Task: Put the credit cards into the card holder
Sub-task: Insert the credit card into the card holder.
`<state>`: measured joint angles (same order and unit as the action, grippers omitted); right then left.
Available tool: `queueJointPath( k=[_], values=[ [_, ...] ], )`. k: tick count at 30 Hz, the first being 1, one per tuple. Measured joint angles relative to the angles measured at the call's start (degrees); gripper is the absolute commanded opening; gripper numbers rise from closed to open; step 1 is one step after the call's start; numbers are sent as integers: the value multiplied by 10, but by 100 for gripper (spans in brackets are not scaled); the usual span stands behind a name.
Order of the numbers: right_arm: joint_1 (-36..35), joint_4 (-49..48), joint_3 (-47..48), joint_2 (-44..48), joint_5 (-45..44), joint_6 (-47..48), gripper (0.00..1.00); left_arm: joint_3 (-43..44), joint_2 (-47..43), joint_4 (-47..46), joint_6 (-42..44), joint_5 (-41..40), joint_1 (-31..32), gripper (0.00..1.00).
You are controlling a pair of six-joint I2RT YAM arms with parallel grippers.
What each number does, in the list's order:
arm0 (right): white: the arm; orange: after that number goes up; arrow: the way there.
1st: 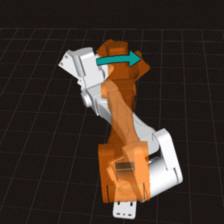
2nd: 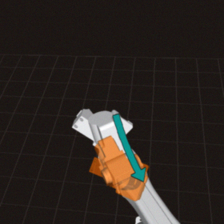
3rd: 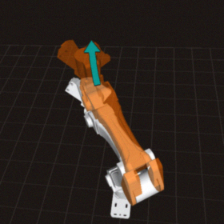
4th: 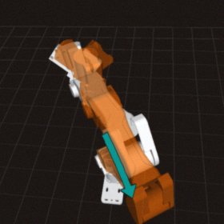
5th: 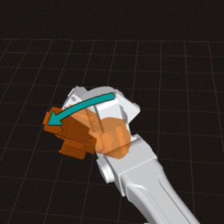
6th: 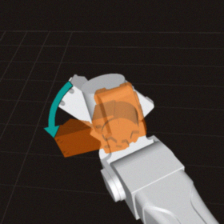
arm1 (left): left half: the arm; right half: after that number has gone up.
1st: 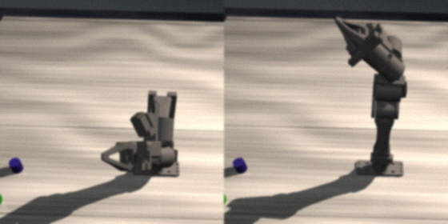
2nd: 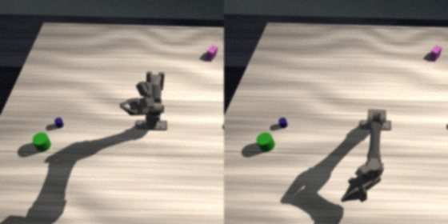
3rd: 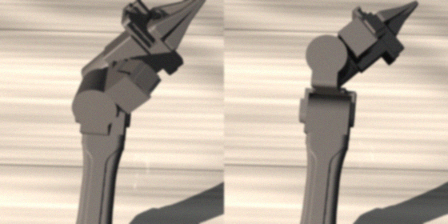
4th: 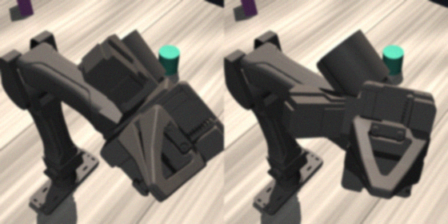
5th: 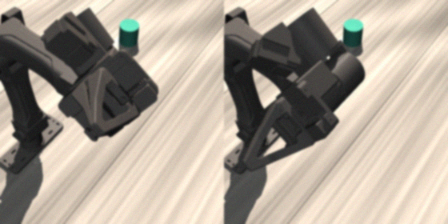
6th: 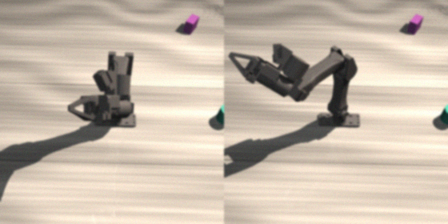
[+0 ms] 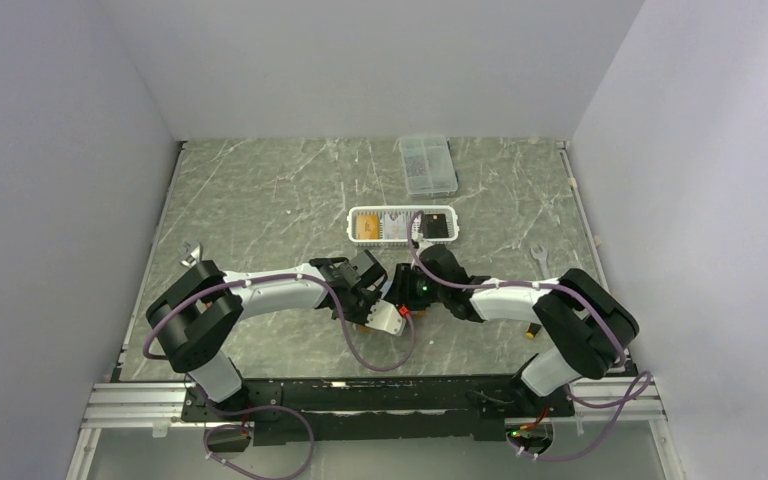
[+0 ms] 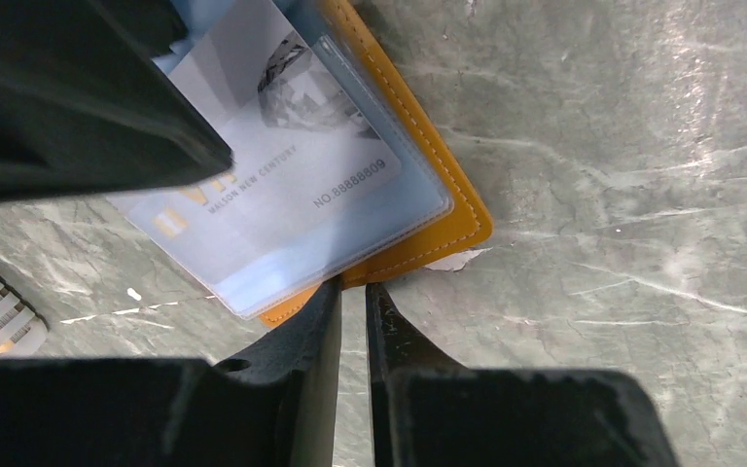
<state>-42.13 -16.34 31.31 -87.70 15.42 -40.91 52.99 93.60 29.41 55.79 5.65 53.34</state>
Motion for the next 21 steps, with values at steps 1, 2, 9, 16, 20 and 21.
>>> queueJointPath(
  k=[1,2,9,16,20,21],
  values=[
    [5,9,0,5,-3,2,41,0,0,-1,0,0,0,17],
    [9,17,0,8,-5,5,41,0,0,-1,0,0,0,17],
    [14,43,9,10,-12,15,38,0,0,-2,0,0,0,17],
    [11,50,18,4,-14,15,33,0,0,-2,0,0,0,17],
    [0,40,28,-13,-14,12,31,0,0,-3,0,0,0,17],
    [-4,33,29,-16,-14,10,31,0,0,-3,0,0,0,17]
  ],
)
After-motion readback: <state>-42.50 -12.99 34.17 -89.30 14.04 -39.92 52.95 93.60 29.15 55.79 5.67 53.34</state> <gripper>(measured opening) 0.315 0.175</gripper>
